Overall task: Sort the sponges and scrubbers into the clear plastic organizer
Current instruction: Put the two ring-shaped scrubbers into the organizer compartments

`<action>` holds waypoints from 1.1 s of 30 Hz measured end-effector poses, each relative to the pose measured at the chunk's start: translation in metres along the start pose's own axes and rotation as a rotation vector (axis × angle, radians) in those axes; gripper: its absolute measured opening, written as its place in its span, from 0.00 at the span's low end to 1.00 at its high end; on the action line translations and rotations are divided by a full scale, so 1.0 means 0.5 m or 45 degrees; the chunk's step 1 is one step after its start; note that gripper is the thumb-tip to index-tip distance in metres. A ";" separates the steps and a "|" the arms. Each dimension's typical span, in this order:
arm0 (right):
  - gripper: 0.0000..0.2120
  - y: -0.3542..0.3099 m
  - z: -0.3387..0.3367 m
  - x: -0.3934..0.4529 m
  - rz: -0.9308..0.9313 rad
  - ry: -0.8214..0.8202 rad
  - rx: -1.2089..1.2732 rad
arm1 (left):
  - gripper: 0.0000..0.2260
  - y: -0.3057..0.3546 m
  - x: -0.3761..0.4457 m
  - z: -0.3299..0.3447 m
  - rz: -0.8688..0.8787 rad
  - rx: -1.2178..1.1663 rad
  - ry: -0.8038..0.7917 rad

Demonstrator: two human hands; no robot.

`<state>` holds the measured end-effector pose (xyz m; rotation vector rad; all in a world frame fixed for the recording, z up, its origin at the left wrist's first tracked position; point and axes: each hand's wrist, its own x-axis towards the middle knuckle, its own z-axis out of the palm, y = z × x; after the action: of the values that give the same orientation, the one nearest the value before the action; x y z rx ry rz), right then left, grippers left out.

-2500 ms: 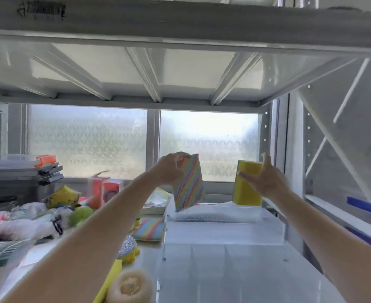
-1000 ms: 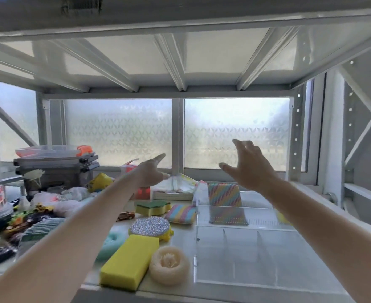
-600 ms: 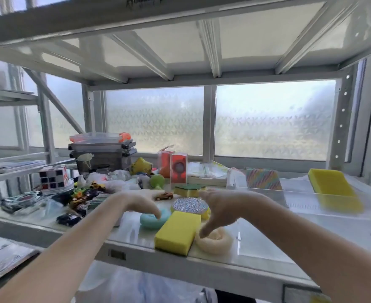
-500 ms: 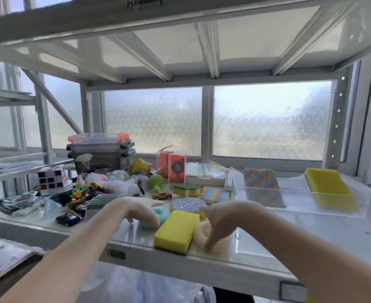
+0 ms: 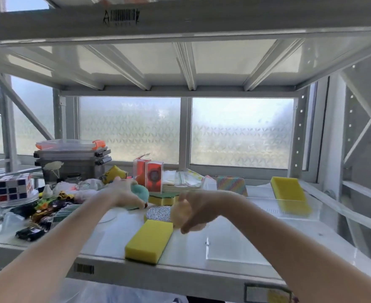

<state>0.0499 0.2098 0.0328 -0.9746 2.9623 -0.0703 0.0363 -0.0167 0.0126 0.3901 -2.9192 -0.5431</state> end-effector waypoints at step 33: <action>0.36 0.455 0.029 -0.272 0.621 0.078 0.292 | 0.31 0.563 -0.107 0.253 0.860 0.159 -0.354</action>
<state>0.0250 0.4731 0.0078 -0.2175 3.0596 -0.4212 -0.0003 0.2937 -0.0049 -0.6962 -3.0712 -0.3249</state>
